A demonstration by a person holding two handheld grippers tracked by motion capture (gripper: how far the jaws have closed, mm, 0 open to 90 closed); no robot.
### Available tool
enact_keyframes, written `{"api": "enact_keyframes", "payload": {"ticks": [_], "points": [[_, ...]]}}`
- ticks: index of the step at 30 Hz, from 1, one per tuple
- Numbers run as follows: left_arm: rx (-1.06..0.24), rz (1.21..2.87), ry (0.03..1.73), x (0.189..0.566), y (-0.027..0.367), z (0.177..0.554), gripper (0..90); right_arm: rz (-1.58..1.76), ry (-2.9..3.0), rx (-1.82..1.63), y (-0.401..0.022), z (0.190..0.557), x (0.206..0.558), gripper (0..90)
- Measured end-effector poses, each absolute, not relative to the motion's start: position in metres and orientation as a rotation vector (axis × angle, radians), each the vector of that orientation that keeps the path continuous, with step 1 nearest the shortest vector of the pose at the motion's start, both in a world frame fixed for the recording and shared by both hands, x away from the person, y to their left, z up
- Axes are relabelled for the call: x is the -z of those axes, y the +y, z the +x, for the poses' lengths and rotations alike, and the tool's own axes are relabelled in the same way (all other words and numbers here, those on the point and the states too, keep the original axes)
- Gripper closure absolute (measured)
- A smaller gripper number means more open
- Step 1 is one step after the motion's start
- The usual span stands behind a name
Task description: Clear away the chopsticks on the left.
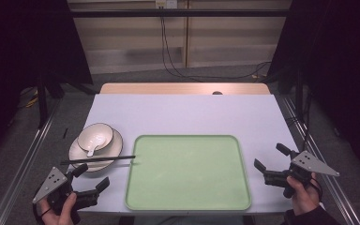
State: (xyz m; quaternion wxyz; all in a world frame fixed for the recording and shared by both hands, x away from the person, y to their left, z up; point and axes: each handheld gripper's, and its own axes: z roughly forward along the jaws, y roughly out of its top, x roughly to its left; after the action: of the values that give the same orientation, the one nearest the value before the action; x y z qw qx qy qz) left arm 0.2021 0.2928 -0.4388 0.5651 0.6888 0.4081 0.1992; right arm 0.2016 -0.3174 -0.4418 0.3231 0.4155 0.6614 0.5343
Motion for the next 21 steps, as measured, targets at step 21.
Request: {"api": "enact_keyframes", "payload": {"ticks": [21], "points": [[-0.474,1.642,0.891,0.429,0.303,0.202,2.7,1.082,1.760,-1.440,-0.314,0.202,0.442,0.0]]}}
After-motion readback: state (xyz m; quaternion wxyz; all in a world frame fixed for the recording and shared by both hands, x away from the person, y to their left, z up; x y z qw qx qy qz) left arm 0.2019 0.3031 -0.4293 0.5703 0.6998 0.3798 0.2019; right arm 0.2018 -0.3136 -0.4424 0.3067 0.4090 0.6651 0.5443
